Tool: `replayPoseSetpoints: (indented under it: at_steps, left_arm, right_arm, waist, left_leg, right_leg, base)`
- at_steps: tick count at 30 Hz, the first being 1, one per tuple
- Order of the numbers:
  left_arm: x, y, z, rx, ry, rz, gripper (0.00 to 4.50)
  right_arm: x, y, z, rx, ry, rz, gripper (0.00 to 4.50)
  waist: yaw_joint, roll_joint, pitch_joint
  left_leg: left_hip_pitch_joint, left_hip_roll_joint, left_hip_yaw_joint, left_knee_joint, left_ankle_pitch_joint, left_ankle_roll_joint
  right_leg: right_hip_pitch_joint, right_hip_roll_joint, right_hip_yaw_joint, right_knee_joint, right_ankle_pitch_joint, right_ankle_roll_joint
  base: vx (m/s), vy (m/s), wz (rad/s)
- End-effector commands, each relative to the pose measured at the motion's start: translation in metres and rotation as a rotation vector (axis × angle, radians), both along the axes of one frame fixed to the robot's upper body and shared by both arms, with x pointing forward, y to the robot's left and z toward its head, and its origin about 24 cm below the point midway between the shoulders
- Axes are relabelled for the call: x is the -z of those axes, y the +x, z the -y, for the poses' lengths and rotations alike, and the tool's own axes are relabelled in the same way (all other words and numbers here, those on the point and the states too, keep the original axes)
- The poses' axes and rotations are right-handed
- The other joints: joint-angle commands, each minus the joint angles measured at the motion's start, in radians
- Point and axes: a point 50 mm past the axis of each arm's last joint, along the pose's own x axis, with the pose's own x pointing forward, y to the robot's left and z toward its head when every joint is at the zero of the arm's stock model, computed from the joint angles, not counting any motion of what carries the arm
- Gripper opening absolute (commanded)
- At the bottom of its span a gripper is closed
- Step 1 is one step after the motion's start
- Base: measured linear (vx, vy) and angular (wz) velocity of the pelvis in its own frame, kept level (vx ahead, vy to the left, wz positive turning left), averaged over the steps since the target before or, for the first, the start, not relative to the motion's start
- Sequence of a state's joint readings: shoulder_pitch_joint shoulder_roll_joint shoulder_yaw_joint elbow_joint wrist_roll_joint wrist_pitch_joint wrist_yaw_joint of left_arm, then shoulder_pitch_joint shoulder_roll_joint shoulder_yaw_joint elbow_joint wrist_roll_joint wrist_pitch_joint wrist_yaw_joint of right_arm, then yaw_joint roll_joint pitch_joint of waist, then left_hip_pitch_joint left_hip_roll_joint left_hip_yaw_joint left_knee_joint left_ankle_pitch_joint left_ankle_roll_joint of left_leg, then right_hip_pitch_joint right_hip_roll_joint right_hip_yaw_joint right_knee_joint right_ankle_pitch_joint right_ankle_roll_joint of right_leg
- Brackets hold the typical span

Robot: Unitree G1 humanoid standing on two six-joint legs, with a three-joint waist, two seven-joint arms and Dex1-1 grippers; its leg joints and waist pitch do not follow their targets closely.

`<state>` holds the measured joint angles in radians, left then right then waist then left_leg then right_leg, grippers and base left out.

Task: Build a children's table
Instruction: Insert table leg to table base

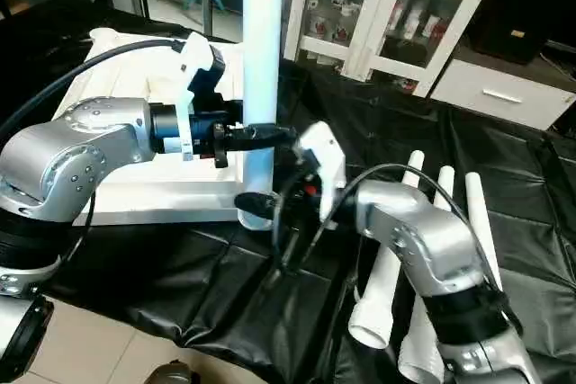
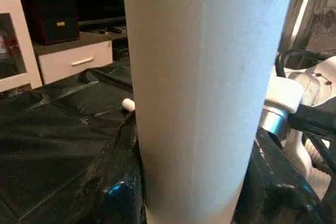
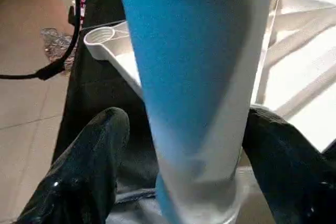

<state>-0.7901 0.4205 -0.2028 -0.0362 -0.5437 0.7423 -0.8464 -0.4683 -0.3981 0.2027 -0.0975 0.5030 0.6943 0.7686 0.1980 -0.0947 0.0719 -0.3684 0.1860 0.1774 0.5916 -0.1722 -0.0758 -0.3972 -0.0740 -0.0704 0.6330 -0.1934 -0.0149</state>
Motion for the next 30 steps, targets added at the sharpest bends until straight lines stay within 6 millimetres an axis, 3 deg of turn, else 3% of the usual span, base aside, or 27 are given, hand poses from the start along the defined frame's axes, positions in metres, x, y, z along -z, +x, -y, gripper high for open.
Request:
replayPoseSetpoints:
  at_steps: [1,3,4,14,15,23,25,26,30]
  left_arm:
    - [-0.006,-0.006,0.009,0.057,0.01,0.031,1.86]
    - [-0.005,-0.006,0.008,0.06,0.017,0.03,1.86]
    - [-0.005,-0.006,0.008,0.059,0.021,0.031,1.86]
    - [-0.006,-0.009,0.01,0.088,0.016,0.032,1.86]
    - [-0.006,-0.009,0.011,0.091,0.015,0.032,1.86]
    - [-0.007,-0.012,0.017,0.12,0.001,0.03,1.85]
    - [-0.008,-0.012,0.019,0.124,-0.003,0.031,1.85]
    - [-0.008,-0.012,0.019,0.125,-0.002,0.032,1.85]
    - [-0.007,-0.012,0.02,0.141,0.008,0.034,1.85]
  right_arm:
    - [-0.002,0.004,-0.001,0.014,-0.013,0.022,3.62]
    - [-0.002,0.004,-0.002,0.009,-0.011,0.026,3.62]
    - [-0.002,0.005,-0.002,0.006,-0.011,0.027,3.62]
    - [0.002,0.005,-0.003,-0.02,-0.035,0.021,2.75]
    - [0.003,0.005,-0.003,-0.02,-0.036,0.021,2.51]
    - [0.006,0.006,-0.005,-0.032,-0.042,0.018,1.99]
    - [0.006,0.006,-0.006,-0.034,-0.043,0.02,1.98]
    - [0.006,0.006,-0.007,-0.034,-0.041,0.019,2.47]
    - [0.006,0.007,-0.008,-0.034,-0.039,0.022,2.79]
  waist:
    - [-0.004,0.029,-0.082]
    - [-0.004,0.025,-0.081]
    - [-0.003,0.028,-0.082]
    - [-0.003,0.026,-0.082]
    - [-0.003,0.026,-0.082]
    - [-0.002,0.026,-0.082]
    - [-0.003,0.025,-0.081]
    - [-0.003,0.026,-0.081]
    - [-0.002,0.026,-0.082]
  left_leg:
    - [0.02,0.042,-0.018,-0.068,-0.18,-0.095]
    - [0.02,0.042,-0.018,-0.068,-0.177,-0.092]
    - [0.021,0.042,-0.018,-0.067,-0.173,-0.091]
    - [0.02,0.042,-0.018,-0.067,-0.165,-0.088]
    - [0.019,0.042,-0.017,-0.066,-0.164,-0.087]
    - [0.02,0.042,-0.018,-0.066,-0.169,-0.085]
    - [0.019,0.042,-0.018,-0.066,-0.17,-0.084]
    - [0.019,0.042,-0.018,-0.066,-0.17,-0.084]
    - [0.02,0.042,-0.018,-0.066,-0.167,-0.083]
  right_leg:
    - [0.05,-0.074,0.049,-0.059,-0.071,-0.154]
    - [0.051,-0.074,0.049,-0.059,-0.069,-0.155]
    - [0.05,-0.074,0.049,-0.058,-0.064,-0.157]
    - [0.051,-0.075,0.049,-0.056,-0.056,-0.16]
    - [0.052,-0.075,0.05,-0.056,-0.054,-0.162]
    - [0.052,-0.075,0.049,-0.056,-0.062,-0.164]
    - [0.051,-0.075,0.049,-0.058,-0.066,-0.164]
    - [0.052,-0.076,0.05,-0.057,-0.068,-0.164]
    - [0.051,-0.075,0.049,-0.056,-0.064,-0.164]
  base:
    - [0.0,0.0,0.0]
    - [0.0,0.0,0.0]
    - [0.0,0.0,0.0]
    - [0.0,0.0,0.0]
    - [0.0,0.0,0.0]
    - [0.0,0.0,0.0]
    - [0.0,0.0,0.0]
    - [0.0,0.0,0.0]
    - [0.0,0.0,0.0]
